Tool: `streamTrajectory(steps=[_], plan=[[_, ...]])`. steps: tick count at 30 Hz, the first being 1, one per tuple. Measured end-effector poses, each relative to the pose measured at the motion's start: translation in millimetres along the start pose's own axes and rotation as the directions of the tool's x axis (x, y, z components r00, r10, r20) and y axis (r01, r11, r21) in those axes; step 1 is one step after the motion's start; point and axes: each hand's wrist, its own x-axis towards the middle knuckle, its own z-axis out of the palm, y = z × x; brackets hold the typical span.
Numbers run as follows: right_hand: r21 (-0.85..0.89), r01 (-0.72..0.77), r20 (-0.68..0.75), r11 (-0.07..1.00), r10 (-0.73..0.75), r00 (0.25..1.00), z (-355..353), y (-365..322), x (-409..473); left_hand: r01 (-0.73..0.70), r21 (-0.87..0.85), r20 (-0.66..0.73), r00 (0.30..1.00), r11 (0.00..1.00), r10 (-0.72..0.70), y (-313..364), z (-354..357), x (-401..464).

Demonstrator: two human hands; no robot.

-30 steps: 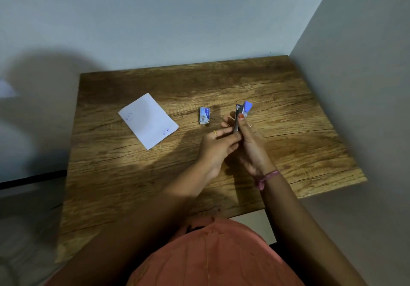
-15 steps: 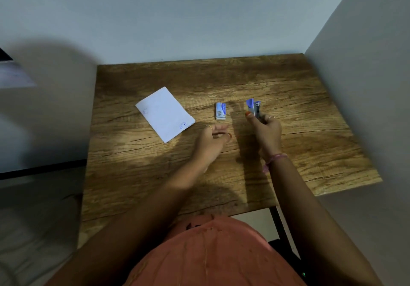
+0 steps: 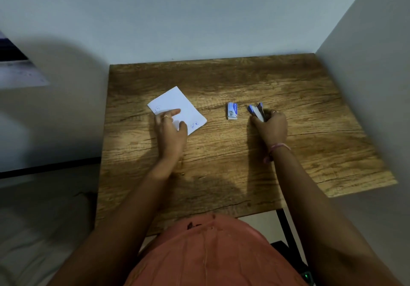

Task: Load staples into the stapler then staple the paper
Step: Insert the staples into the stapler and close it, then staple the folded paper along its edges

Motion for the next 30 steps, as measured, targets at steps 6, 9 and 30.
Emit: streamTrajectory(steps=[6, 9, 30], plan=[[0.062, 0.286, -0.122, 0.956, -0.277, 0.953, 13, -48, -21, 0.23, -0.125, -0.06, 0.969, 0.965, -0.239, -4, -10, 10], [0.152, 0.37, 0.074, 0.916, -0.384, 0.92, 30, -80, -36, 0.296, -0.213, -0.011, 0.952, 0.931, -0.305, -2, -10, 12], [0.622, -0.421, 0.677, 0.661, -0.183, 0.713, -9, -67, -47, 0.316, -0.643, 0.206, 0.949, 0.698, -0.24, 28, -8, 10]])
